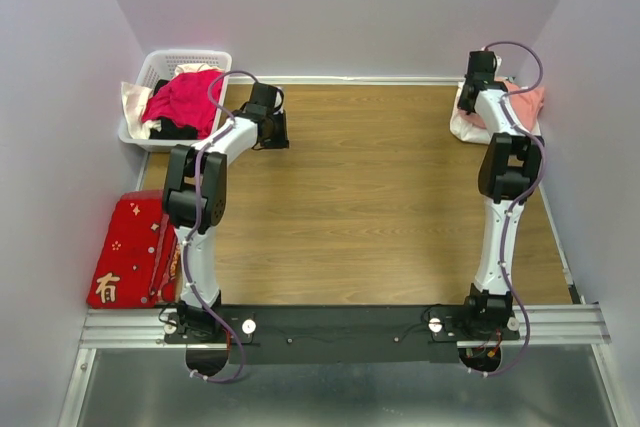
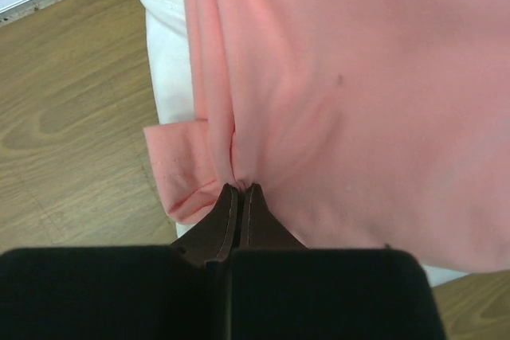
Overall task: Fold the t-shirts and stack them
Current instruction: Neatly place the folded tshirt to the corner
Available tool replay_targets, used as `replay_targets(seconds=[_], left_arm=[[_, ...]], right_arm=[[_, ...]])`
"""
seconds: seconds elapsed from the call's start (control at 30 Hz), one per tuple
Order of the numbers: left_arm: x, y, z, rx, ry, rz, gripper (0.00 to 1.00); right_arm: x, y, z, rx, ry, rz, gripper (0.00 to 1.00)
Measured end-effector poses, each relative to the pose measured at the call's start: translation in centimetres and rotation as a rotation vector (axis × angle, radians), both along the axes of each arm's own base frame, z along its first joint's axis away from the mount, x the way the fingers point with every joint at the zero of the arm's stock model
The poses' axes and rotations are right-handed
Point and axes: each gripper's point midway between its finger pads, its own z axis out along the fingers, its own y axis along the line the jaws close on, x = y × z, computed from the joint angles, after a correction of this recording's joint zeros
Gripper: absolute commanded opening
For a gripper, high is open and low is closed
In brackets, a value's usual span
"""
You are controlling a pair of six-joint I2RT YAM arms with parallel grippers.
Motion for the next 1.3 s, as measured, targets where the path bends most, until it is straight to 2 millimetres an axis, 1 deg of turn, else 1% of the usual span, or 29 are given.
replay_targets(seconds=[0.2,0.43,0.53,0.6,0.73,0.83,0.9,0.93,1.0,1.03,1.13,1.2,1.27,1.3], left_arm=[[0.3,-0.3,-0.5,-0.006,0.004,-0.006,0.29],[0.3,-0.3,-0.8,-0.005,0.010,-0.010,0.29],[0.4,-0.3,-0.7,-0.006,0.005,-0.014,0.29],[0.5,-0.4,-0.6,-0.006,0.001,-0.015,0.29],[0.6,-0.4,-0.5,-0.005,-0.002,-0.019,0.29],[0.6,-0.4,-0.5,-0.004,-0.002,-0.021,0.29],[0.6,-0.4,-0.5,-0.005,-0.003,-0.022,0.29],[0.6,-0.4,-0.5,-0.006,-0.003,-0.023,0.29],[0.6,-0.5,-0.4,-0.010,-0.003,-0.026,0.29],[0.6,-0.6,-0.4,-0.012,-0.004,-0.028,0.29],[0.6,-0.6,-0.4,-0.016,-0.003,-0.030,0.29],[0.6,-0.6,-0.4,-0.016,-0.004,-0.031,0.29],[0.6,-0.7,-0.4,-0.017,-0.004,-0.032,0.29],[0.6,-0.7,-0.4,-0.017,-0.004,-0.032,0.29]], right_arm=[[-0.8,-0.5,1.3,-0.027,0.007,-0.024,0.01],[-1.7,-1.2,4.7,-0.067,-0.023,-0.048,0.01],[-2.7,-1.5,6.1,-0.087,-0.025,-0.056,0.01],[-3.5,-1.6,6.4,-0.097,-0.014,-0.057,0.01],[-5.3,-1.8,6.3,-0.120,0.027,-0.054,0.01],[-6.7,-1.9,5.5,-0.134,0.066,-0.048,0.01],[-7.2,-1.9,5.0,-0.136,0.088,-0.047,0.02],[-7.5,-1.9,4.6,-0.136,0.101,-0.047,0.15],[-8.3,-1.8,3.6,-0.129,0.138,-0.050,0.32],[-8.5,-1.8,3.1,-0.127,0.151,-0.051,0.51],[-9.0,-1.6,1.7,-0.103,0.184,-0.068,0.64],[-9.3,-1.4,1.2,-0.088,0.201,-0.068,0.66],[-9.2,-1.2,1.5,-0.076,0.198,-0.066,0.67],[-8.9,-1.0,2.0,-0.064,0.184,-0.065,0.67]])
